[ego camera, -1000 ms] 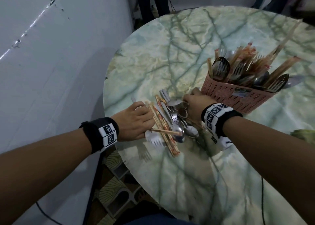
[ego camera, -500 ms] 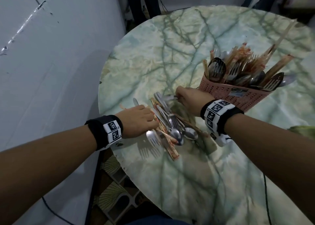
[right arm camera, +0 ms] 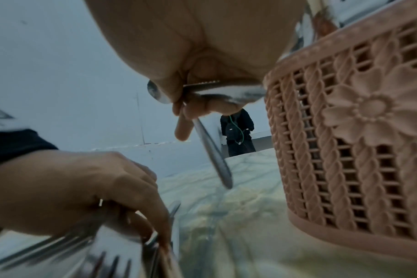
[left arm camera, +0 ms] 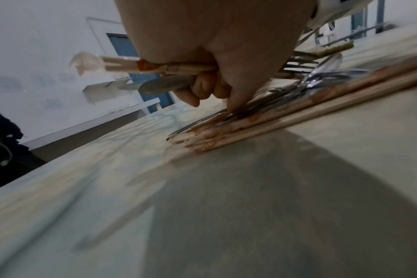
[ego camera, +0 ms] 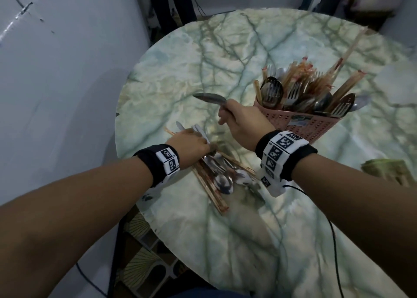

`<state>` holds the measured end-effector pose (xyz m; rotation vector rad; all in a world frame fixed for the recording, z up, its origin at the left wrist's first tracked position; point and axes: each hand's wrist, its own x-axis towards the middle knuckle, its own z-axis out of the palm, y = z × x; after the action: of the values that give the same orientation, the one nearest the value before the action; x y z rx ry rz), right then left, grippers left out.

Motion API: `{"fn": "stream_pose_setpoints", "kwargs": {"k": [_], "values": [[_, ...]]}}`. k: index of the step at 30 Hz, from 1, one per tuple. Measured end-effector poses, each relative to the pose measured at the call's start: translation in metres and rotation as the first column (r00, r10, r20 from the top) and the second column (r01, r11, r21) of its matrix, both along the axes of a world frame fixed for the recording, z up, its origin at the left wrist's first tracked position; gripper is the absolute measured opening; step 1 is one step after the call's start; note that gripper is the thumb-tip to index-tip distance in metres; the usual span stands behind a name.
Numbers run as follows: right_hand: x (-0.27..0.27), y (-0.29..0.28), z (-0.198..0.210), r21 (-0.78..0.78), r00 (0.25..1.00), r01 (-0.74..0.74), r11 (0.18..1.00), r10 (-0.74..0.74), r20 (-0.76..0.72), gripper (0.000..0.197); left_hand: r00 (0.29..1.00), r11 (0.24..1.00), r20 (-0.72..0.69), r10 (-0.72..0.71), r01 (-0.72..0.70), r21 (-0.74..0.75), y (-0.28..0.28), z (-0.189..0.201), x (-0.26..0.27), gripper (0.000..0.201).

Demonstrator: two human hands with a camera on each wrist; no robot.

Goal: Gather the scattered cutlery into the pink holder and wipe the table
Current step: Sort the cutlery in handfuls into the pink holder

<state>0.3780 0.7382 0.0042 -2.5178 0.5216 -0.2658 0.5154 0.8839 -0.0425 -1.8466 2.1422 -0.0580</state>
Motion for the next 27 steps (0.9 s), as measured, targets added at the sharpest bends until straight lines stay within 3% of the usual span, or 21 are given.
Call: {"fn": "stream_pose_setpoints", "kwargs": {"k": [4,8,11,17,27], "values": [[-0.005,-0.003,-0.003,-0.102,0.998,0.051,0.993,-0.055,-0.035,0.035,0.999,0.995,-0.017,-0.048,0.047,-0.089,-0.008,0.001,0.001,0.038],[-0.017,-0.003,-0.025,0.024,0.993,0.018,1.0,-0.015,-0.113,0.012,0.97,0.938,-0.065,-0.233,0.207,-0.278,-0.004,-0.004,0.009,0.043],[-0.026,0.001,-0.041,0.02,0.978,-0.013,1.0,0.017,-0.209,0.002,0.964,0.93,-0.057,-0.259,0.233,-0.283,0.005,0.0,0.012,0.032],[-0.024,0.003,-0.065,-0.024,0.896,-0.008,1.0,-0.003,-0.443,0.017,0.972,0.944,-0.06,-0.227,0.204,-0.261,0.032,0.002,0.017,0.024],[-0.018,0.005,-0.05,-0.043,0.86,-0.094,0.995,0.06,-0.506,0.022,0.971,0.943,-0.047,-0.234,0.215,-0.255,0.064,-0.01,0.002,0.018]]}}
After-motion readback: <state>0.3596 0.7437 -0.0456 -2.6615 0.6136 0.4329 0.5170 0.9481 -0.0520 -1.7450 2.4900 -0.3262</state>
